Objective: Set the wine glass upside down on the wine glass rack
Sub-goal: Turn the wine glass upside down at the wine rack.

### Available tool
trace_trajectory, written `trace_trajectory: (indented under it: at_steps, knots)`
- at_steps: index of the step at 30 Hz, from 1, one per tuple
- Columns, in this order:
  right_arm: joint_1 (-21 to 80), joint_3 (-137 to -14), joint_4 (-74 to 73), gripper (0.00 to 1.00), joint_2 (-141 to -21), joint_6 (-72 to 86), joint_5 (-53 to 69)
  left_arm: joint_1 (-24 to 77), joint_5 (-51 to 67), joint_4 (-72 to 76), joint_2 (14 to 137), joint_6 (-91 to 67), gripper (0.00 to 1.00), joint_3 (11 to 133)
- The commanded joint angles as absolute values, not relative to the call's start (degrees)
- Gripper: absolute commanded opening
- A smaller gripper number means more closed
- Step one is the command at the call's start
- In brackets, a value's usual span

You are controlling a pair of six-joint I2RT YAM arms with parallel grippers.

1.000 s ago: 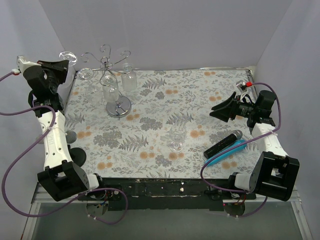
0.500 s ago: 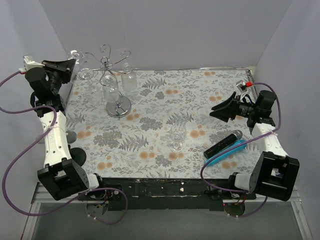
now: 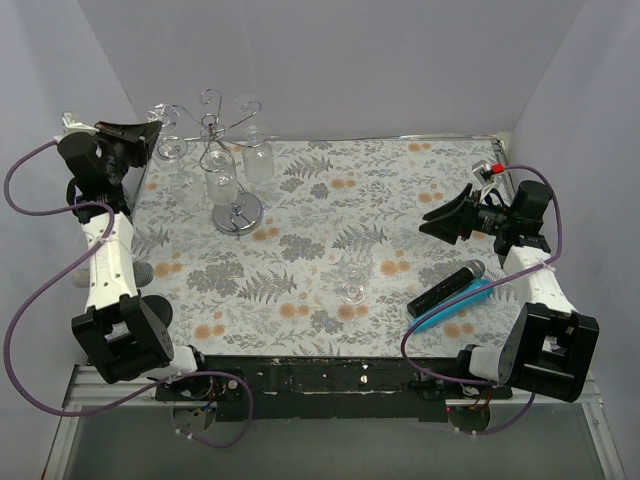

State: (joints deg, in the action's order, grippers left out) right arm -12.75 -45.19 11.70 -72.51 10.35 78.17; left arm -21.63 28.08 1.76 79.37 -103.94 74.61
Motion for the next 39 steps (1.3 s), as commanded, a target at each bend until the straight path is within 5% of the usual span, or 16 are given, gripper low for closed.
trace_trajectory:
  at_steps: [1, 39]
  knots:
    - [-13.1, -46.5, 12.0, 0.70, -73.0, 10.3, 78.6, -21.4, 30.6, 6.3, 79.1, -105.0, 0.00, 76.2]
    - [-13.1, -46.3, 11.9, 0.70, -73.3, 10.1, 78.3, -18.6, 28.6, -2.5, 86.6, -97.9, 0.00, 87.9]
